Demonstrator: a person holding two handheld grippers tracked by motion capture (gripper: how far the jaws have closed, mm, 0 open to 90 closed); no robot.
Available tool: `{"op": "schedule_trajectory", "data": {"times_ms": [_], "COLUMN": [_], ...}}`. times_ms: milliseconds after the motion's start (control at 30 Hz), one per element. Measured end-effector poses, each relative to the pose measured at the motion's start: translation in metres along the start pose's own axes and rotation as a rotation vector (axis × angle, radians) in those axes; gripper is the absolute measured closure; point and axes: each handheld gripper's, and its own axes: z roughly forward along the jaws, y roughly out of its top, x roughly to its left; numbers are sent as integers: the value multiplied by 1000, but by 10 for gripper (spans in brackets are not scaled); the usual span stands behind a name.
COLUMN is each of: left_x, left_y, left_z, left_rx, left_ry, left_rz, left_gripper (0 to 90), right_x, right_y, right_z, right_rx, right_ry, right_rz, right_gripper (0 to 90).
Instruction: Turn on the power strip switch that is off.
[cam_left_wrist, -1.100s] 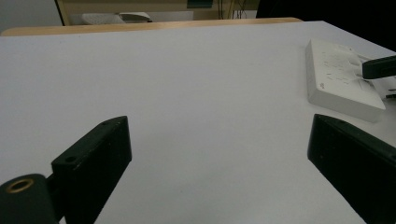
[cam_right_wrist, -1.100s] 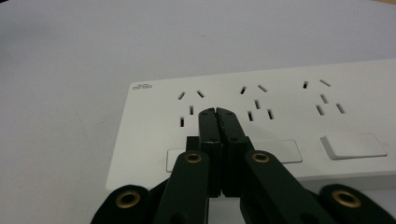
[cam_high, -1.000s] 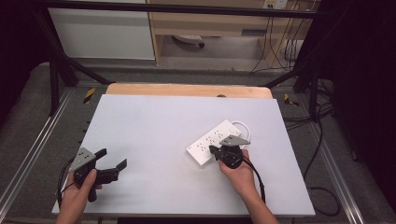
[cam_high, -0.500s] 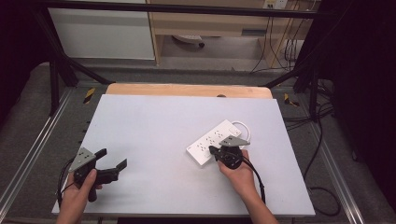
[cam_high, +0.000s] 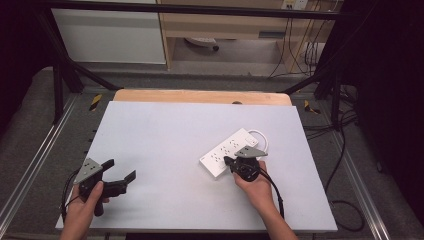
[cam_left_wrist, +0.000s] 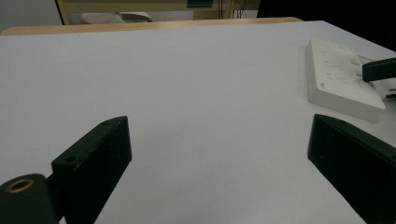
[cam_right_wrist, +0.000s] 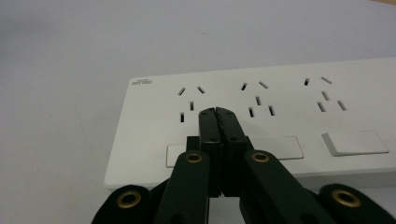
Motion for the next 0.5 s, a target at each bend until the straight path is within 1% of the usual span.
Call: {"op": "schedule_trajectory", "data": {"times_ms": [333, 433, 500], "left_x": [0, 0, 0], "left_y": [0, 0, 0], "left_z": [0, 0, 0], "left_rx": [0, 0, 1], "left_ry": [0, 1, 1], "left_rz": [2, 2, 2], "left_gripper": [62, 62, 62], "right_x": [0, 1, 3], "right_y": [0, 0, -1], "right_z": [0, 1, 2], "right_rx": [-1, 0, 1], "right_ry": [-1, 10, 17], "right_rz": [-4, -3, -13], "right_gripper": [900, 900, 900]}}
